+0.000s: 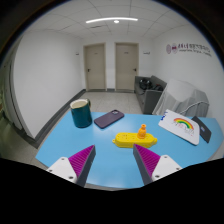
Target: Unplug charger
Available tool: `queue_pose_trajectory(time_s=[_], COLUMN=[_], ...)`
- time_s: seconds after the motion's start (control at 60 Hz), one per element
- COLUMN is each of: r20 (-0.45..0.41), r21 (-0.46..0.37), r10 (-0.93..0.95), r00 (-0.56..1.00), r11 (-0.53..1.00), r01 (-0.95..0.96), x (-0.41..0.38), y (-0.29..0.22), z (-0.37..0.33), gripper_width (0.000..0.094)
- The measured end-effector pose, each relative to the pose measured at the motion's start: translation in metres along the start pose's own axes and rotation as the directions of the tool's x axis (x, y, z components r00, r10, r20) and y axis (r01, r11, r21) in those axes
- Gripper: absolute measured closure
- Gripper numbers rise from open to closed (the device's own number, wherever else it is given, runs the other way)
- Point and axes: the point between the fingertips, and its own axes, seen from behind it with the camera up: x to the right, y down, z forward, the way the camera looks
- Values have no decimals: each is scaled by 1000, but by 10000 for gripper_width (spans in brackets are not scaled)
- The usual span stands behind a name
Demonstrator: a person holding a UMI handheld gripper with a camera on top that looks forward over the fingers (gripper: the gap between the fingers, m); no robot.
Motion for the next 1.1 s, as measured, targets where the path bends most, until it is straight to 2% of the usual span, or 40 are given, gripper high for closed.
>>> queue_pose_trajectory(time_s=[0.117, 0.133, 0.15, 0.217, 0.367, 0.517, 0.55, 0.567, 0.583, 0.6, 0.617, 0.633, 0.65, 0.683, 0.783, 0.95, 1.033, 1.1], r20=[-1, 4, -6, -24, -87, -90, -86, -84, -80, -76, -67, -46, -30, -37, -59, -86, -49, -25], r21=[-1, 8, 7, -2, 45, 22, 20, 16, 14, 8, 0, -3, -9, 12, 24, 16, -20, -17], r10=[-16, -20, -18, -9, 6, 36, 30, 24, 18, 14, 10, 16, 28, 48, 49, 24, 86, 106], r00=[1000, 1000, 1000, 1000, 996, 995, 996, 996, 997, 997, 998, 999, 999, 998, 997, 996, 995, 994], r11=[1000, 1000, 1000, 1000, 999, 999, 999, 1000, 1000, 1000, 1000, 1000, 1000, 999, 999, 1000, 996, 994], r01=[16, 20, 18, 9, -2, -34, -28, -23, -17, -13, -10, -17, -28, -48, -48, -22, -87, -106], x=[13, 37, 23, 65, 113, 125, 125, 125, 125, 124, 123, 118, 115, 115, 118, 119, 119, 119], y=[-10, -9, -13, -10, -23, -20, -20, -20, -19, -18, -15, -14, -11, -13, -14, -17, -17, -18], z=[11, 26, 17, 46, 94, 134, 140, 144, 146, 149, 151, 153, 154, 155, 155, 154, 152, 149], gripper_width=[152, 150, 152, 157, 199, 345, 402, 383, 423, 525, 518, 641, 718, 725, 864, 892, 892, 892])
